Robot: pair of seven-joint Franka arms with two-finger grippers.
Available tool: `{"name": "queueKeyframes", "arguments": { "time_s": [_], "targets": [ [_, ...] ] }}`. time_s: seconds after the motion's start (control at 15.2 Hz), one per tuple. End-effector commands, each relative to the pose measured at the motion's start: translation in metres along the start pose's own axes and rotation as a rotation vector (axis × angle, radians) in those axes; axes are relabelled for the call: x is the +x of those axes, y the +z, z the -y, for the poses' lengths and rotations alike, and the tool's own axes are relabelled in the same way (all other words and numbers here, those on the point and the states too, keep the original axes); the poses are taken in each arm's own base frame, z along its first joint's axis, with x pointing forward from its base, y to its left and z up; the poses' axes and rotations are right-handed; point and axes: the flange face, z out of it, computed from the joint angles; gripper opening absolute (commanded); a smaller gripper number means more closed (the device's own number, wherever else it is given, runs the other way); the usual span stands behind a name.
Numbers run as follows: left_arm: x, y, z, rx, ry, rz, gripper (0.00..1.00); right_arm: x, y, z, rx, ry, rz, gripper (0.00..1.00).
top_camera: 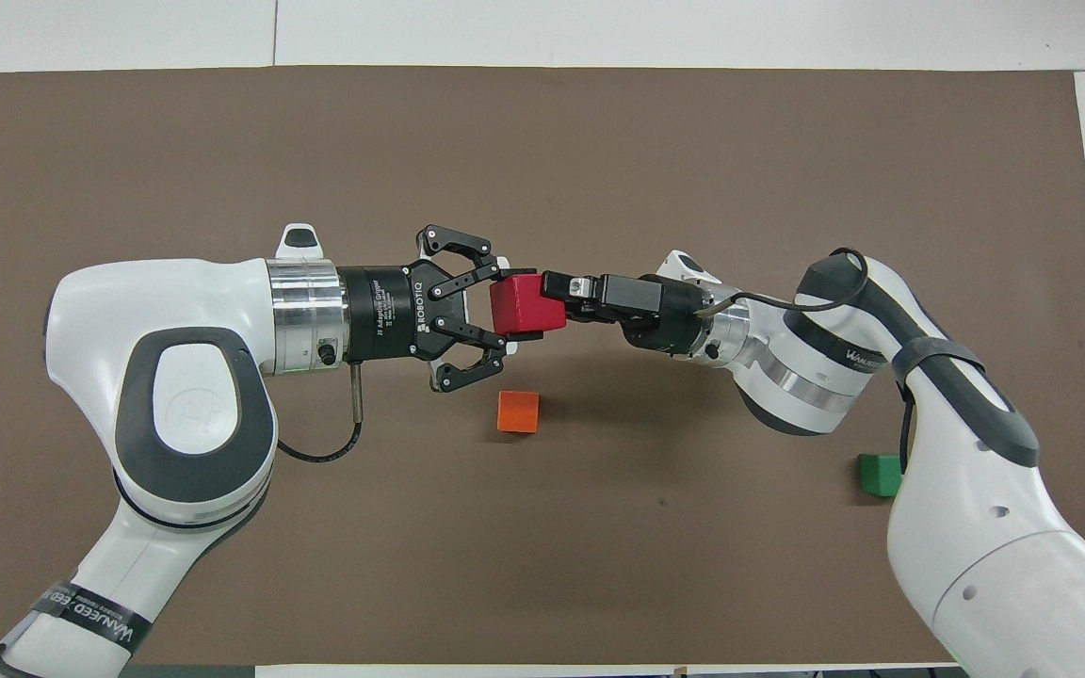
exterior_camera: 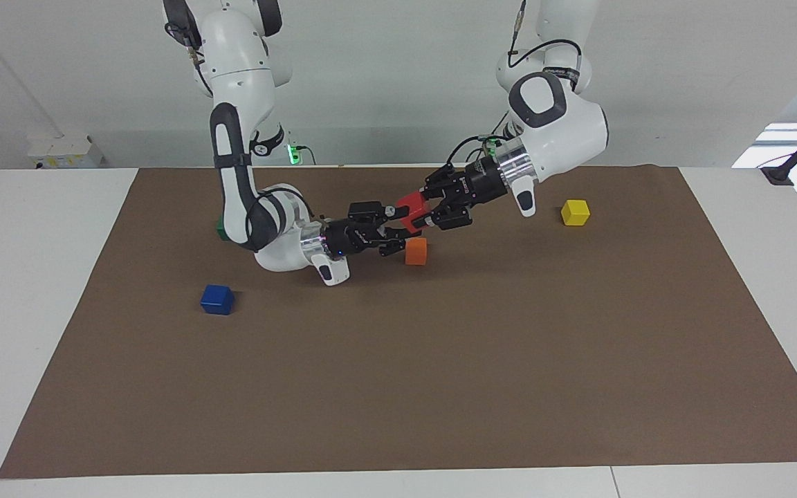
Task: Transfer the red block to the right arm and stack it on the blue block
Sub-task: 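Close the right gripper on the red cube and open the left gripper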
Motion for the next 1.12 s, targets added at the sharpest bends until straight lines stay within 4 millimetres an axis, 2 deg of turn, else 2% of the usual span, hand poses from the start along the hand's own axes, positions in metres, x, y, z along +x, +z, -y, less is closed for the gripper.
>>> {"name": "queueKeyframes", "arguments": {
  "time_s": [0.0,0.33,0.39,0.46,0.79,1.05],
  "targets": [
    [0.001,0.006,0.003,0.013,-0.004,0.028,0.0,0.002,-0.001,-0.001,-0.006,-0.049,-0.019,0.0],
    [0.001,0.001,0.001,0.018,-0.011,0.037,0.0,0.005,-0.006,0.0,-0.02,-0.063,-0.028,0.0],
    [0.001,-0.001,-0.001,0.013,-0.015,0.037,0.52,0.006,-0.008,0.001,-0.021,-0.064,-0.031,0.0],
    [0.0,-0.003,-0.002,0.008,-0.016,0.039,1.0,0.007,-0.008,0.002,-0.022,-0.066,-0.033,0.0],
    [0.002,-0.007,-0.004,0.005,-0.021,0.042,1.0,0.009,-0.007,0.004,-0.028,-0.07,-0.036,0.0],
    [0.02,-0.041,-0.018,0.004,-0.051,0.062,1.0,0.017,-0.006,0.02,-0.066,-0.041,-0.063,0.0]
  ]
}}
